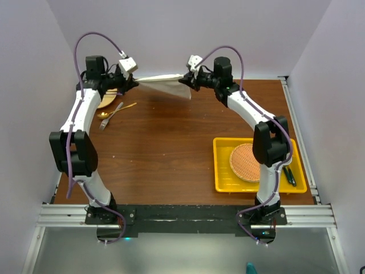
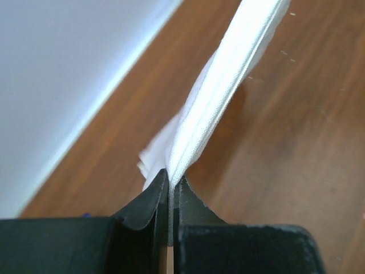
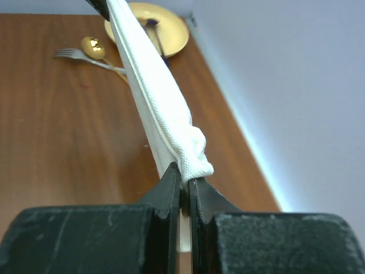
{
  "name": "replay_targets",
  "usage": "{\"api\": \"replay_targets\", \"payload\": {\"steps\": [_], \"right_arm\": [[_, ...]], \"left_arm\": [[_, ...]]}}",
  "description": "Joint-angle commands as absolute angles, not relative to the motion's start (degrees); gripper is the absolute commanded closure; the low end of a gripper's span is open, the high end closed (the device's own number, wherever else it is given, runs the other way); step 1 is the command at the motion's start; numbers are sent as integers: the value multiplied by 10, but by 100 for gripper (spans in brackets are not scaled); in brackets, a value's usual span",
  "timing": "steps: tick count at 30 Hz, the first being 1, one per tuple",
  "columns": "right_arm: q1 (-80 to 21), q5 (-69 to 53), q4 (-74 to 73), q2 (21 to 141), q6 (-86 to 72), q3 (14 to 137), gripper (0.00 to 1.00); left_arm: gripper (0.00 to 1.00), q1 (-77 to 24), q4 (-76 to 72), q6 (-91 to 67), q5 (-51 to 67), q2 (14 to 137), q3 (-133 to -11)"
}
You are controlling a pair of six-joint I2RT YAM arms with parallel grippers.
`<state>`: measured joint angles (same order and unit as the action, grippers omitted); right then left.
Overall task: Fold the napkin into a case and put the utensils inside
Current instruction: Turn over the upper triangle folded napkin at the center of the board.
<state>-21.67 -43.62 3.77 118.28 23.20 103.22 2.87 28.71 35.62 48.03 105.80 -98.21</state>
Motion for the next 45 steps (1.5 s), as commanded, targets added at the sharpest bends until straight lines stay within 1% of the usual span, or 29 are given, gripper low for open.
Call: {"api": "replay_targets", "payload": {"steps": [1, 2, 3, 4, 5, 6, 7, 9, 10, 14, 16, 19, 22, 26, 32, 34, 35, 36, 37, 38, 39, 40, 42, 43, 45], "right_arm": [[-214, -417, 240, 1128, 396, 903, 100], [-219, -431, 236, 1122, 429, 882, 100], [-228, -438, 241, 1119, 458, 835, 100], [-235, -448, 247, 1116, 521, 806, 100], [-243, -455, 256, 1113, 553, 776, 100], [-258, -465, 255, 1106, 587, 720, 100], [-266, -472, 245, 1102, 663, 696, 100], [-287, -480, 208, 1087, 733, 636, 100], [-293, -480, 194, 1080, 794, 616, 100], [-315, -495, 109, 1048, 938, 546, 100], [-324, -500, 49, 1033, 1013, 521, 100], [-338, -483, -17, 1027, 1078, 506, 100], [-348, -465, -48, 1035, 1109, 502, 100], [-359, -434, -73, 1045, 1112, 505, 100], [-386, -423, -105, 1035, 1100, 503, 100], [-397, -414, -125, 1032, 1100, 504, 100], [-402, -412, -132, 1031, 1100, 504, 100], [-406, -411, -148, 1028, 1102, 504, 100], [-408, -410, -159, 1023, 1114, 504, 84], [-410, -410, -167, 1018, 1117, 504, 69], [-410, -411, -189, 1012, 1121, 505, 58], [-411, -417, -199, 993, 1125, 506, 39], [-411, -424, -238, 971, 1113, 517, 30], [-412, -428, -249, 955, 1079, 525, 22], [-411, -439, -274, 918, 1001, 563, 20]], "left_arm": [[100, 26, 136, 410, 369, 984, -838], [100, 25, 130, 430, 355, 974, -771], [100, 25, 111, 457, 344, 963, -733], [100, 24, 57, 467, 333, 942, -693], [100, 23, 30, 478, 316, 934, -623], [100, 21, 10, 498, 310, 929, -595], [100, 19, -9, 511, 309, 923, -573], [100, 18, -1, 535, 308, 920, -530], [100, 18, 28, 540, 308, 913, -517], [100, 18, 60, 558, 327, 875, -447], [100, 12, 89, 573, 332, 855, -431], [100, 9, 123, 584, 335, 833, -403], [100, 7, 153, 607, 330, 811, -375], [100, 8, 188, 653, 311, 781, -335], [100, 5, 235, 716, 317, 747, -311], [94, 5, 255, 735, 316, 747, -309], [89, 5, 267, 745, 316, 747, -314], [74, 4, 285, 773, 317, 746, -318], [68, 4, 326, 788, 318, 743, -323], [64, 4, 343, 797, 321, 738, -330], [59, 5, 358, 800, 321, 734, -336], [58, 6, 396, 802, 321, 723, -342], [57, 23, 437, 807, 334, 710, -372], [57, 30, 477, 809, 343, 699, -384], [57, 43, 514, 790, 368, 696, -431]]}}
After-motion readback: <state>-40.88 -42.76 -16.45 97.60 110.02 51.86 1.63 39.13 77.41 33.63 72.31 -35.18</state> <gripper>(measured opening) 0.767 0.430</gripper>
